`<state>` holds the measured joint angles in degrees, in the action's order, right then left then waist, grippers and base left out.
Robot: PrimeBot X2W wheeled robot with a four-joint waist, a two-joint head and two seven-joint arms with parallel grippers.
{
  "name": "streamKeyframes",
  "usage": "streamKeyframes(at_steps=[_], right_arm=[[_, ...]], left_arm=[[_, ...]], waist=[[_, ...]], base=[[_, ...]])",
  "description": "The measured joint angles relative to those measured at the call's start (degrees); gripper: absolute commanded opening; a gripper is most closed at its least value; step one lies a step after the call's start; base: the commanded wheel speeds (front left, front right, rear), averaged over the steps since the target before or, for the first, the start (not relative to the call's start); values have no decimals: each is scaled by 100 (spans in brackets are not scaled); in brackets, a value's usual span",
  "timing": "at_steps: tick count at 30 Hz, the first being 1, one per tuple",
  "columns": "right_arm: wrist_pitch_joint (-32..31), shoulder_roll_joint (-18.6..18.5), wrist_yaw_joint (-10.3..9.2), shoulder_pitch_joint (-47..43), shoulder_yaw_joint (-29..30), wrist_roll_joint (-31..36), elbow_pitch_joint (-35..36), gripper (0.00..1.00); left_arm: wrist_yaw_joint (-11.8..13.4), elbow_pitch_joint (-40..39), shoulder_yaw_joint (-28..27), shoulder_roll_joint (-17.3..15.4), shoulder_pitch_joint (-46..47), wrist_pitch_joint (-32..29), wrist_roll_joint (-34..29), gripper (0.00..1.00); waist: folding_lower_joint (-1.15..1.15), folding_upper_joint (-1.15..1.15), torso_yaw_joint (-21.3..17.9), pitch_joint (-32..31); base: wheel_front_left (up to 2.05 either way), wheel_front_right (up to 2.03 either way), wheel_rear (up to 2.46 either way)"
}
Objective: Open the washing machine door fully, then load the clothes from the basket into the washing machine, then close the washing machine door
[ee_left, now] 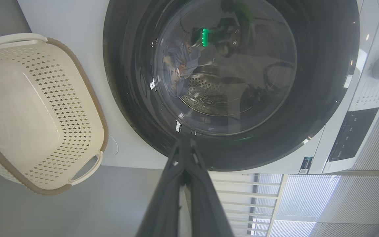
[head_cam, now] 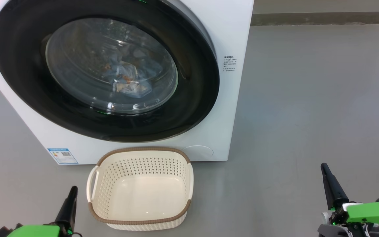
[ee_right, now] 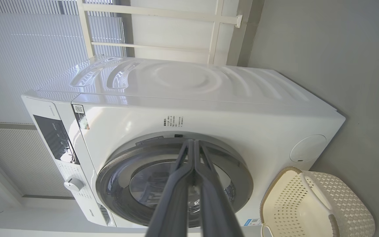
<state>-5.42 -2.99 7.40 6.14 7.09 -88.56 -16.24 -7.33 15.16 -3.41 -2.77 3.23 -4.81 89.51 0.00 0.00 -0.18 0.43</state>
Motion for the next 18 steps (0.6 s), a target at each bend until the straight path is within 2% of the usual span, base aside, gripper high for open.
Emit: streamKeyframes(at_steps=[6,18], right_arm=[[-63,24,0,-53,81,-299,45,0],[-63,32,0,-53,82,-298,47,0]], left_arm=[[0,1,-63,9,51,-85,260,0],[0,1,-68,18,51,-119,260,0]], waist=[[0,0,18,-26],[0,0,18,-26]], base=[[0,0,0],[0,0,0]])
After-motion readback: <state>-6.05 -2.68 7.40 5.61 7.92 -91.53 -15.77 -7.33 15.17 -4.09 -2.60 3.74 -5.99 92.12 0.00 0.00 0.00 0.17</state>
